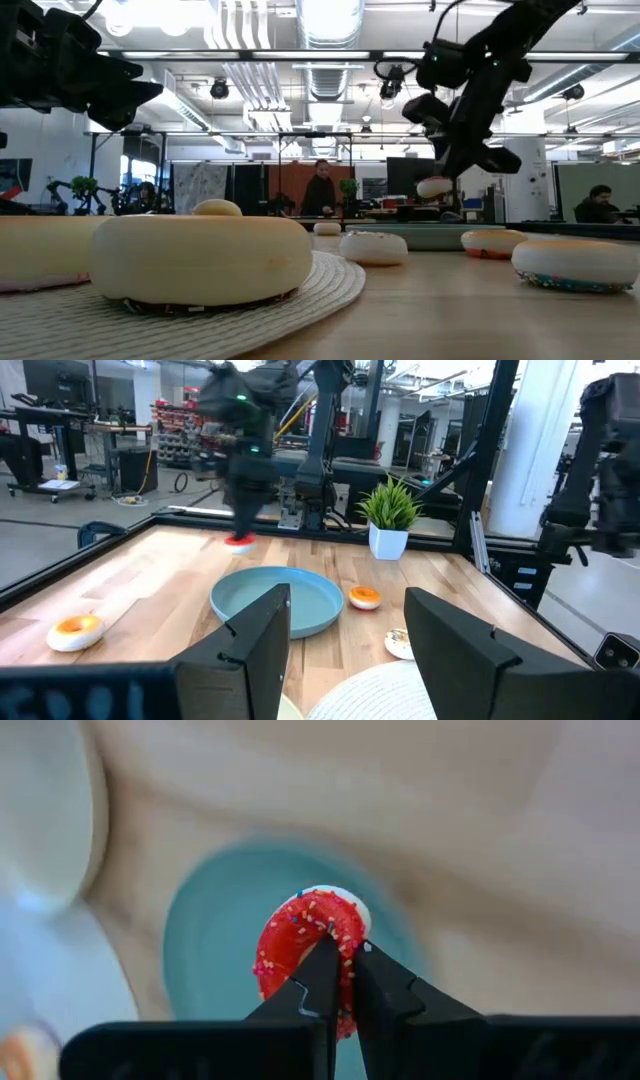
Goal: Pick & Place donuts
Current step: Put the small red donut on the blue plate, then put the small yellow donut on the blue plate
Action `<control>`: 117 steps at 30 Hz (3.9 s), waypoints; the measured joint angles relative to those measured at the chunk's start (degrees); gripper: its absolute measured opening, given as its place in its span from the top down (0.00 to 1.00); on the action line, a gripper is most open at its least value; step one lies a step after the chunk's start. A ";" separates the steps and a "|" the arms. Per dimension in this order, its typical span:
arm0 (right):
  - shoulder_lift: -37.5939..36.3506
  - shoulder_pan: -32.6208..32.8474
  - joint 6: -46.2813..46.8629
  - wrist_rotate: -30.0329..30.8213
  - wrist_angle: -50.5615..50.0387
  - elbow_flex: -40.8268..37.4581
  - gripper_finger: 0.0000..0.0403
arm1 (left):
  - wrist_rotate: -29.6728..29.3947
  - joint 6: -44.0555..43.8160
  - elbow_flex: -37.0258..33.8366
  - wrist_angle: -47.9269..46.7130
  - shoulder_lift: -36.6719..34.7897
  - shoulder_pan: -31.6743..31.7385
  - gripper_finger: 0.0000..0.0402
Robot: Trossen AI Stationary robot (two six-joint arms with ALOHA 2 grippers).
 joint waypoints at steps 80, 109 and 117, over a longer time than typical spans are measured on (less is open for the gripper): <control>58.40 -2.68 -59.70 11.02 -29.47 71.64 0.60 | 0.00 0.00 -0.02 0.00 0.33 -0.01 0.57; 58.41 -1.11 -66.50 9.01 -33.86 76.67 0.52 | 0.00 0.00 -0.01 0.00 0.33 -0.01 0.57; 58.43 -0.28 -65.11 9.05 -34.10 74.43 0.53 | 0.00 0.00 0.00 0.00 0.33 0.00 0.57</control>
